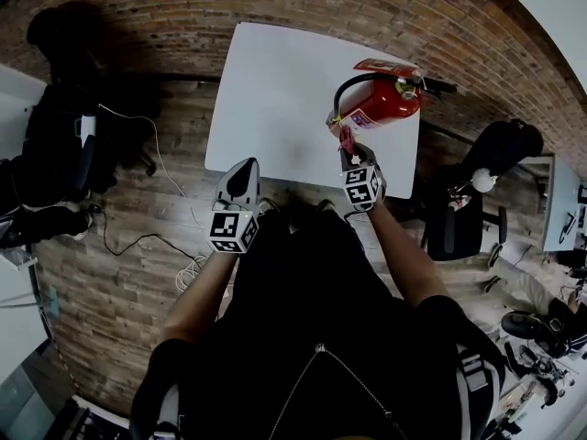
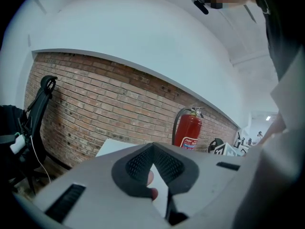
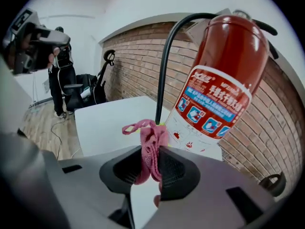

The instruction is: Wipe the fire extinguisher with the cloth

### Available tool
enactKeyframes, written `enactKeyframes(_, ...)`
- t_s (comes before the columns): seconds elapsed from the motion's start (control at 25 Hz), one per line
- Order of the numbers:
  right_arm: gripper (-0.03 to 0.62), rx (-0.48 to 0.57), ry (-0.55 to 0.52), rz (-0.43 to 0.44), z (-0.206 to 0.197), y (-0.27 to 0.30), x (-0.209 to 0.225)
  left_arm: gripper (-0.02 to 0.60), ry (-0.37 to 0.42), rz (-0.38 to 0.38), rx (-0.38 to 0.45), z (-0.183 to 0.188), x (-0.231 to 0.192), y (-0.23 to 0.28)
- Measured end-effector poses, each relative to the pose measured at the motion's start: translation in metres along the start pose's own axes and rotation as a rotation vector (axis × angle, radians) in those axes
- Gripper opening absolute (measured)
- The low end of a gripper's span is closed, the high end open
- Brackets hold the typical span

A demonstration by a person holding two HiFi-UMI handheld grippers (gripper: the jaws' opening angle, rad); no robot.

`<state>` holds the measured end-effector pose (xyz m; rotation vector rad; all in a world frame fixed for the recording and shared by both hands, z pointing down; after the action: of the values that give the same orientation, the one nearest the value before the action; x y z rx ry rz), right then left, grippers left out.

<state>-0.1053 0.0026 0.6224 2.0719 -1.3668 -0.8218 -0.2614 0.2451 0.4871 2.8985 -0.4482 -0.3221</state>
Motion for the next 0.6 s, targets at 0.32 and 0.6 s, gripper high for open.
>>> enactKeyframes(0.32, 0.103, 0.255, 0.019, 0.080, 0.039, -0.097, 0.016, 0.008, 0.041, -0.078, 0.049, 0.028, 0.035, 0.033)
enactKeyframes(0.6, 0.103, 0.516, 0.009, 0.105, 0.097, -0.185, 0.043, 0.008, 0.111, -0.094, 0.101, 0.056, 0.070, 0.060)
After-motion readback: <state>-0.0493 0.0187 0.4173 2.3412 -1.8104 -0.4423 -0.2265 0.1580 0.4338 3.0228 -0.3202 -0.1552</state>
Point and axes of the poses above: the fingertips, and each gripper's own axes: y forward along the fingers, x to its right, z out of its top, the point moved 4 cm from there along -y, backward along the fingers, and after that the axes turned 8 degrees about y, right-handed, at the moved point
